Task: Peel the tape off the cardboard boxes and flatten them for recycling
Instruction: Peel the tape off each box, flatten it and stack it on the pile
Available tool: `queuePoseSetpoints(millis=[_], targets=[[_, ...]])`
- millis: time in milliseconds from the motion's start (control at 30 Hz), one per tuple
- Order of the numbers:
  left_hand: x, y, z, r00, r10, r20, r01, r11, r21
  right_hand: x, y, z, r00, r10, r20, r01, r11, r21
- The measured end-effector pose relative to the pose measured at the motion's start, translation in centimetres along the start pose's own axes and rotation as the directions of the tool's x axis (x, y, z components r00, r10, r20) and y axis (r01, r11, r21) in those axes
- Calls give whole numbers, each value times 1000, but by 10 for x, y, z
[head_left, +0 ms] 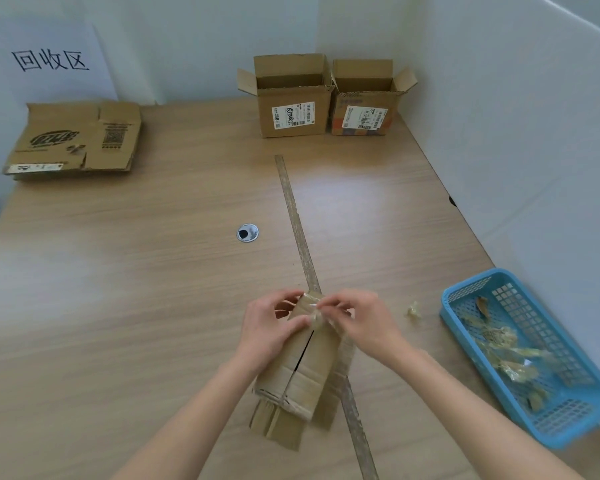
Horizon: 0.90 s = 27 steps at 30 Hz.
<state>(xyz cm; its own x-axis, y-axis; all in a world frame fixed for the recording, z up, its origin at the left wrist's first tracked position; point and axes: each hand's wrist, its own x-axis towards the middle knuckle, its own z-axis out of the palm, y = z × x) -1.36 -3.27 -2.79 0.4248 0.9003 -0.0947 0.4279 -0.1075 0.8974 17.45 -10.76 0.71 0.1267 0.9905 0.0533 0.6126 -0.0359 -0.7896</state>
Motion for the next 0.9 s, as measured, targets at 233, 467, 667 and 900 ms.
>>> queuePoseSetpoints(millis=[233,467,667,900], targets=[[-2,-1,-1,998,61,12,-61,997,38,-1,2,-1,973,-121,-196,36,920,-390],[-5,0,2,996,89,-31,-87,995,39,-12,-8,11,986,-134,-96,93,931,-353],[-8,0,3,996,85,-23,-85,996,30,-24,-5,14,995,-76,71,89,975,-203],[-3,-6,1,997,71,-14,-71,997,-13,-2,-2,14,996,63,-63,-76,967,-245]])
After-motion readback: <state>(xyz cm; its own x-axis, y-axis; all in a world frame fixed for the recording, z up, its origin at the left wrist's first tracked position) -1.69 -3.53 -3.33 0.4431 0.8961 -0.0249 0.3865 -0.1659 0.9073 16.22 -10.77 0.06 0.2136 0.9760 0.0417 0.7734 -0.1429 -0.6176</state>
